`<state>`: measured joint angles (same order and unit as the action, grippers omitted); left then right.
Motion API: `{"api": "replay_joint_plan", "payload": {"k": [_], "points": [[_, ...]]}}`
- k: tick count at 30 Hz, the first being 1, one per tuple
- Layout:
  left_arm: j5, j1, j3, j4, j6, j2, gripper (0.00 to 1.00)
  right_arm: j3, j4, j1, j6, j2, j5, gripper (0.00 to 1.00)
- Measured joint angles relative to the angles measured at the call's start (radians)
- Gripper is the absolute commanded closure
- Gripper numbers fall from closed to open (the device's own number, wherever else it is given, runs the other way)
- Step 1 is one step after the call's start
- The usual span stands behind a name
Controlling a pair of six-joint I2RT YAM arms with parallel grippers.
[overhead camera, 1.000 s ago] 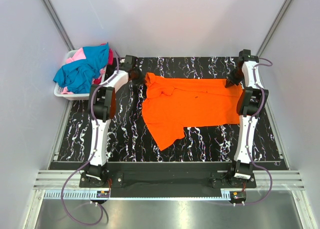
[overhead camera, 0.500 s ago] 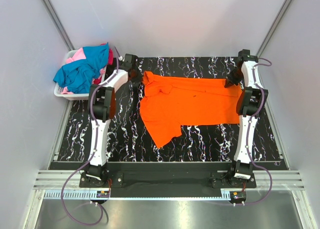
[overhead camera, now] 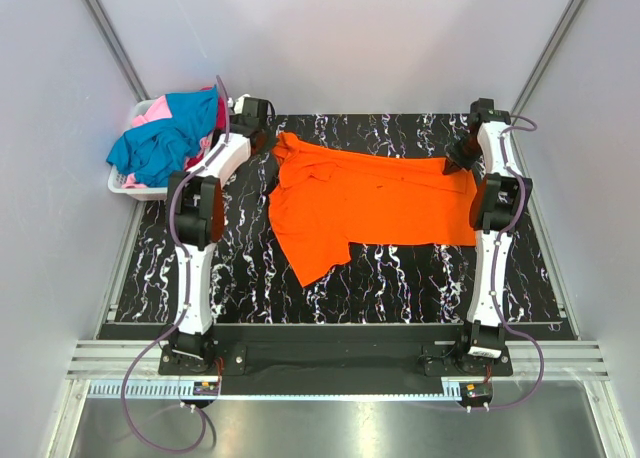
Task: Fold and stack the t-shirts
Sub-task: Fold the tshirt
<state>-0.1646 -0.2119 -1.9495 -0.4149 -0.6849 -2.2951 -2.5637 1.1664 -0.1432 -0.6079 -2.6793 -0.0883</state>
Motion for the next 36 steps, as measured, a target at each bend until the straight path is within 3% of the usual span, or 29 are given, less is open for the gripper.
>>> {"api": "replay_joint_plan", "payload": {"k": [1,2,5,8,14,21,27,36], "points": [[-0.005,0.000,0.000,0.000,0.001,0.001,0.90,0.000,0.000,0.000,0.000,0.000,-0.004,1.00],[-0.008,0.000,0.000,-0.002,0.005,0.001,0.62,0.000,0.000,0.000,0.000,0.000,-0.006,1.00],[-0.033,0.002,0.002,-0.004,0.013,0.001,0.30,0.000,0.000,0.000,0.000,-0.001,-0.008,1.00],[-0.076,0.013,0.016,-0.002,0.010,0.006,0.22,0.000,0.000,-0.001,0.000,-0.002,-0.008,0.98],[-0.096,0.036,0.113,-0.014,0.003,0.053,0.23,-0.002,0.001,-0.002,0.001,-0.002,-0.007,0.97],[0.080,0.027,0.267,-0.033,-0.033,0.165,0.30,-0.002,0.001,-0.002,0.012,-0.002,-0.008,0.96],[0.212,-0.034,0.425,-0.066,-0.029,0.288,0.40,-0.004,0.000,-0.002,0.037,-0.002,-0.008,0.95],[0.248,-0.130,0.522,-0.068,-0.018,0.395,0.47,-0.015,0.000,0.016,0.106,-0.005,-0.011,0.93]]}}
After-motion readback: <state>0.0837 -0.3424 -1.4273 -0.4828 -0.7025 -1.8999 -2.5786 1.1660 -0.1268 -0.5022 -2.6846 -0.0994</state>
